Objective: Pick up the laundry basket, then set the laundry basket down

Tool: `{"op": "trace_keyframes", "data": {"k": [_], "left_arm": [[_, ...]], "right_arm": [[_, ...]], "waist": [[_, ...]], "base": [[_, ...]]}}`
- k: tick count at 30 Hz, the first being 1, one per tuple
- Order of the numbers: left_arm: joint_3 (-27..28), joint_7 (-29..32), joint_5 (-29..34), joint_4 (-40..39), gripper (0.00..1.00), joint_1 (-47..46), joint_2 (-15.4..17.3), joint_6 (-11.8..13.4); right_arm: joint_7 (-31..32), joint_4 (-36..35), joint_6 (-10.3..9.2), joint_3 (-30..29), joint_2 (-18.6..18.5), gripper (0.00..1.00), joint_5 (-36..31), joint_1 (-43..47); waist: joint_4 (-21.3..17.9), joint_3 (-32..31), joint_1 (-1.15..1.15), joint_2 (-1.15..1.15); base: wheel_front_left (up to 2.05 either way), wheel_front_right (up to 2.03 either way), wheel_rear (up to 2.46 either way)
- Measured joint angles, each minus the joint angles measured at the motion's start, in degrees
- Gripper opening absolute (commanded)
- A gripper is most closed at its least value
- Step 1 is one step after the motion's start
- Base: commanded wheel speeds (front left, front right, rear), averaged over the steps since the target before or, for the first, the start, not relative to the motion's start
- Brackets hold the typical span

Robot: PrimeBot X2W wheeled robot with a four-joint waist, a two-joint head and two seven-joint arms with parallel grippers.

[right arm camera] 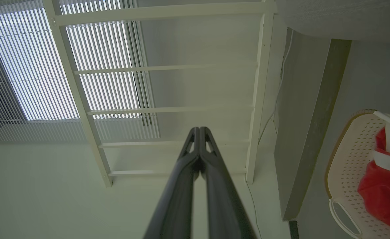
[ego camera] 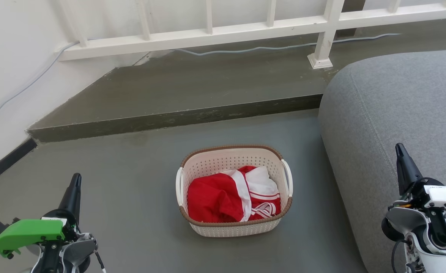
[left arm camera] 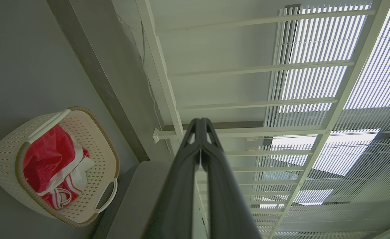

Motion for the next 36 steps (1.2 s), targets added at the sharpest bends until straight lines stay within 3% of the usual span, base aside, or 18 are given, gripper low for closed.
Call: {"op": "trace_keyframes", "data": {"k": [36], "left_arm": [[0.0, 0.0, 0.0, 0.0, 0.00, 0.0, 0.0, 0.0]], "right_arm": [[0.0, 0.0, 0.00, 0.0, 0.0, 0.00, 0.0, 0.0]], "waist": [[0.0, 0.0, 0.00, 0.00]], "base": [[0.00, 0.00, 0.00]]}}
